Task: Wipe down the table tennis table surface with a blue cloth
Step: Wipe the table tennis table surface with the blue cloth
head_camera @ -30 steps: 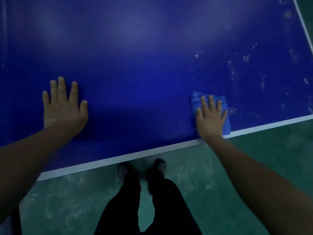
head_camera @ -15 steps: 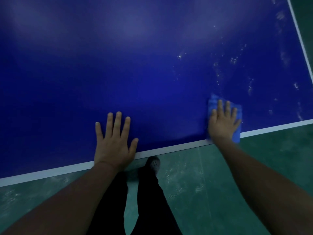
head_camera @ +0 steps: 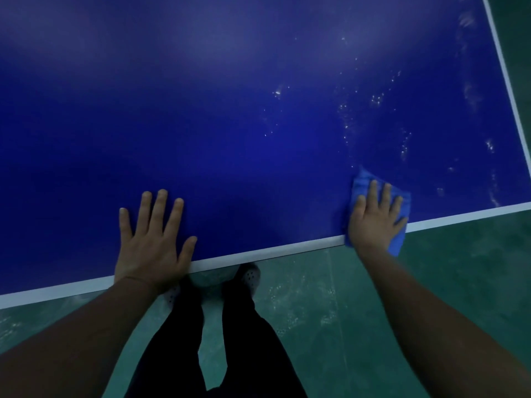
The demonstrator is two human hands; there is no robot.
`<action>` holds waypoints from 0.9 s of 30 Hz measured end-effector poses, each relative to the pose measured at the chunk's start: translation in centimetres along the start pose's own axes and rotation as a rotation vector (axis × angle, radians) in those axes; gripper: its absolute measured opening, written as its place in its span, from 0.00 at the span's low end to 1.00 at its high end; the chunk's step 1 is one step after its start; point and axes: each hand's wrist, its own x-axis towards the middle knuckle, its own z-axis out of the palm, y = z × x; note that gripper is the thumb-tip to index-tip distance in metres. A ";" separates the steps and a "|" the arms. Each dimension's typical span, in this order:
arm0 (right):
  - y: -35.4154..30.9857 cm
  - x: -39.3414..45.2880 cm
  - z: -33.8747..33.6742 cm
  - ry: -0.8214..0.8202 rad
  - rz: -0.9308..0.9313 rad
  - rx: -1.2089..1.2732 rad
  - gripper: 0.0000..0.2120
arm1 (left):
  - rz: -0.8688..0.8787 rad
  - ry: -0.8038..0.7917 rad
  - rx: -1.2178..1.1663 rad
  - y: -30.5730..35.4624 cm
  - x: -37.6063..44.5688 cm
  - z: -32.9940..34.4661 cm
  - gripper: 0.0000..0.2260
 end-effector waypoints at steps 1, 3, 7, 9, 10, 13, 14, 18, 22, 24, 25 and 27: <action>-0.5 -0.1 -0.1 0.016 0.103 0.039 0.27 | 0.000 0.004 -0.001 0.0 0.0 0.0 0.35; -3.8 -2.2 0.8 0.031 0.114 0.024 0.26 | -0.004 0.010 -0.006 -0.1 0.0 0.0 0.35; -7.9 -8.8 3.2 -0.005 -0.761 -0.114 0.26 | -0.017 0.022 0.007 0.0 -0.1 0.1 0.35; -6.0 -6.6 2.7 -0.038 -0.972 -0.168 0.26 | -0.022 0.023 0.007 0.0 -0.1 0.1 0.35; -4.6 -4.7 2.2 -0.037 -0.892 -0.170 0.26 | -0.025 0.022 0.009 0.0 -0.1 0.1 0.35; -0.2 0.4 0.4 -0.025 -0.365 -0.130 0.29 | -0.026 0.018 0.007 0.2 -0.1 0.0 0.35; 0.4 1.0 0.0 -0.038 -0.236 -0.086 0.30 | -0.027 0.021 0.006 0.3 -0.2 -0.1 0.35; -3.2 -2.3 0.7 -0.021 -0.241 -0.040 0.30 | -0.078 0.057 -0.020 0.3 -0.5 0.1 0.34; -11.4 -6.6 3.3 0.012 -0.593 -0.088 0.28 | -0.092 0.102 -0.019 0.3 -0.6 0.3 0.35; -16.6 -7.8 4.0 0.034 -0.744 -0.054 0.27 | -0.096 0.154 -0.025 0.3 -0.7 0.4 0.36; -19.0 -8.2 4.1 0.016 -0.853 -0.062 0.26 | -0.095 0.179 -0.027 0.3 -0.7 0.5 0.36; -22.4 -7.4 4.1 -0.017 -1.138 -0.105 0.26 | -0.085 0.194 -0.013 0.3 -0.7 0.5 0.36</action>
